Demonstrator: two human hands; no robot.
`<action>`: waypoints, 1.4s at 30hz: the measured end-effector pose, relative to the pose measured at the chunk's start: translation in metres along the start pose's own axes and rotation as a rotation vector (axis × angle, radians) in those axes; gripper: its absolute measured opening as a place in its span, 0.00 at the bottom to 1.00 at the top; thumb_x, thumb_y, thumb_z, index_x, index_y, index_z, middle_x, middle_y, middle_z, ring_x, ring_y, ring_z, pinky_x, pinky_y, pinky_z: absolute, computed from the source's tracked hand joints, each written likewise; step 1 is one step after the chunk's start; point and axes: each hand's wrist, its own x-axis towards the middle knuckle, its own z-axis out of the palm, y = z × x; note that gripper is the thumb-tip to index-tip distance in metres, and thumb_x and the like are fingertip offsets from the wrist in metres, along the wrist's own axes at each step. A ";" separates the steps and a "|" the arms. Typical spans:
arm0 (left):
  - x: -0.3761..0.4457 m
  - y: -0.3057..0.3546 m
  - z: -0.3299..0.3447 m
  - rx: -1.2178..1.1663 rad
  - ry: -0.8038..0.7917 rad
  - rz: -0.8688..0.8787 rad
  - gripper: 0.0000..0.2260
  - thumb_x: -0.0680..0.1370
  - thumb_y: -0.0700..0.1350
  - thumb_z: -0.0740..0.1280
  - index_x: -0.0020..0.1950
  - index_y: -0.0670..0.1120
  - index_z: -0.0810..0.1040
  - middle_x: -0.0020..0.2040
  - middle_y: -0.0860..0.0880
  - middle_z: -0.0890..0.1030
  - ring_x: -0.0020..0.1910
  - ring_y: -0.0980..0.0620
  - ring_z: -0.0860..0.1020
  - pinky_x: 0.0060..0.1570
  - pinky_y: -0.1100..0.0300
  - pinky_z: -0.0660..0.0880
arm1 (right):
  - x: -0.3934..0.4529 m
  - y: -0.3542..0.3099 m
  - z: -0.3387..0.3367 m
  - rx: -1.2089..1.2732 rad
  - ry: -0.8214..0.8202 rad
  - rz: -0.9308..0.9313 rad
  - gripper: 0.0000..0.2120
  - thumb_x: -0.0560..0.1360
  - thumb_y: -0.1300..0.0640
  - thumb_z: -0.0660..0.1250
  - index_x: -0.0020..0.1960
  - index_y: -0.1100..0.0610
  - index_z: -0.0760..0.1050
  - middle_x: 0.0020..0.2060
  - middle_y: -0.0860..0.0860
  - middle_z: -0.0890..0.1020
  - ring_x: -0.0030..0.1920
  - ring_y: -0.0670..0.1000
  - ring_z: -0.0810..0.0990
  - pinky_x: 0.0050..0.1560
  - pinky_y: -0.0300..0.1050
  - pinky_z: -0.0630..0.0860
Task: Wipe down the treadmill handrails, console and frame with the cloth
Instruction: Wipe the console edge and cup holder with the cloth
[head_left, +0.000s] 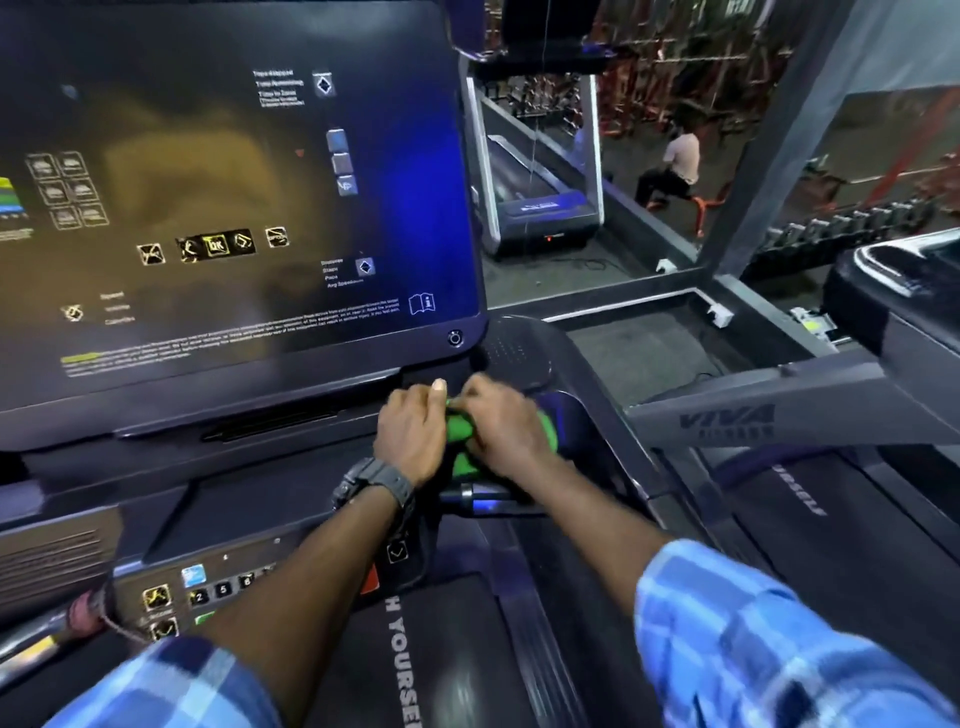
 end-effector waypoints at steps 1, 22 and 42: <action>0.002 0.000 -0.001 0.019 0.000 -0.013 0.19 0.83 0.51 0.50 0.48 0.39 0.75 0.52 0.36 0.77 0.55 0.39 0.72 0.58 0.50 0.65 | -0.006 -0.001 0.004 -0.010 -0.055 -0.069 0.19 0.68 0.59 0.71 0.57 0.45 0.78 0.51 0.49 0.75 0.51 0.56 0.78 0.38 0.51 0.75; 0.019 0.003 0.016 0.275 -0.272 0.033 0.19 0.77 0.58 0.55 0.56 0.45 0.73 0.55 0.43 0.78 0.55 0.42 0.76 0.55 0.51 0.72 | -0.003 0.056 -0.004 -0.090 0.042 0.065 0.20 0.67 0.61 0.70 0.58 0.50 0.75 0.54 0.52 0.74 0.52 0.58 0.75 0.44 0.52 0.77; 0.021 -0.007 0.021 0.233 -0.180 0.243 0.10 0.77 0.45 0.59 0.57 0.46 0.73 0.54 0.45 0.80 0.53 0.44 0.77 0.53 0.54 0.73 | 0.068 0.120 -0.001 0.017 -0.119 -0.196 0.24 0.66 0.44 0.67 0.58 0.54 0.80 0.56 0.53 0.82 0.57 0.56 0.78 0.61 0.50 0.68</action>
